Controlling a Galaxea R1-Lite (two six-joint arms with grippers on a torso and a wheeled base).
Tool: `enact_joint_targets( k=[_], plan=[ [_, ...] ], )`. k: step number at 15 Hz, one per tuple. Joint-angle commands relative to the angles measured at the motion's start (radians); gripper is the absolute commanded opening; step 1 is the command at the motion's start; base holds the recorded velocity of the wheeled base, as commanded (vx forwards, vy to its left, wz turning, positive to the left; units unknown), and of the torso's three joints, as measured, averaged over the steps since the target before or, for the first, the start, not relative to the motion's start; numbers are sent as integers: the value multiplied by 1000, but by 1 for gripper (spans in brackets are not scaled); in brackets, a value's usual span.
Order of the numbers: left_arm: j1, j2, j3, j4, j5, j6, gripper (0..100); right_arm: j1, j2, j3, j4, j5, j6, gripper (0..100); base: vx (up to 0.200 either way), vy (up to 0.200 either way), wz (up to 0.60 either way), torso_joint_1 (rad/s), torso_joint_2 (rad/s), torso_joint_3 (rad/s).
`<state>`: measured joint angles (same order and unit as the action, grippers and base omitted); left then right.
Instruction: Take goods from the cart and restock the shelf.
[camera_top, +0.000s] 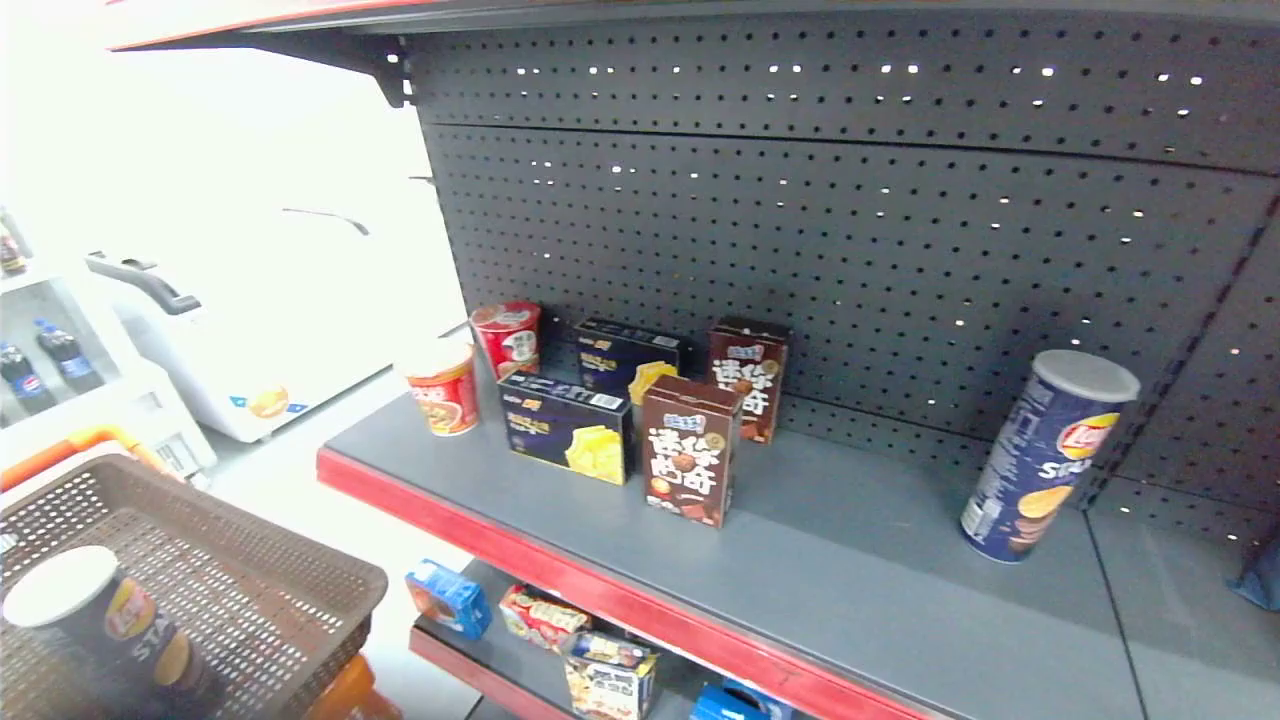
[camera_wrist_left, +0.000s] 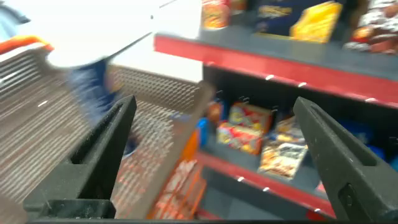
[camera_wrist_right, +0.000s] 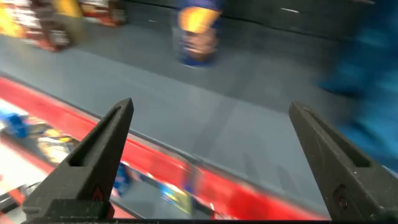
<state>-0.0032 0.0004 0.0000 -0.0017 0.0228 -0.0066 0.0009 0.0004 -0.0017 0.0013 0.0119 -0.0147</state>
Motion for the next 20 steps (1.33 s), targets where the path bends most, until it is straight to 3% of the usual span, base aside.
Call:
enact_joint_targets(
  k=[1,9,10,11,12,13,15,17,18,20],
  plan=[
    [0,0,0,0,0,-1,100,-1,0,0,0,0,-1,100,0,0,600,7,12,2],
    [0,0,-9,-9,11,10,100,1,0,0,0,0,4,100,0,0,600,3,2,1],
    [-12,96,-207,9,3,66,100,-1,0,0,0,0,4,100,0,0,0,0,0,0],
    [-17,168,-275,25,2,79,100,1,0,0,0,0,4,100,0,0,0,0,0,0],
    [-12,457,-551,132,19,62,100,1,0,0,0,0,4,100,0,0,0,0,0,0],
    [0,506,-572,160,31,66,100,1,0,0,0,0,4,100,0,0,0,0,0,0],
    [6,613,-448,186,6,68,100,1,0,0,0,0,4,100,0,0,0,0,0,0],
    [3,717,-430,177,-27,59,100,1,0,0,0,0,4,100,0,0,0,0,0,0],
    [-1,776,-430,164,-73,48,100,1,0,0,0,0,4,100,0,0,0,0,0,0],
    [-1,903,-400,35,-199,37,100,1,0,0,0,0,4,100,0,0,0,0,0,0]
  ],
)
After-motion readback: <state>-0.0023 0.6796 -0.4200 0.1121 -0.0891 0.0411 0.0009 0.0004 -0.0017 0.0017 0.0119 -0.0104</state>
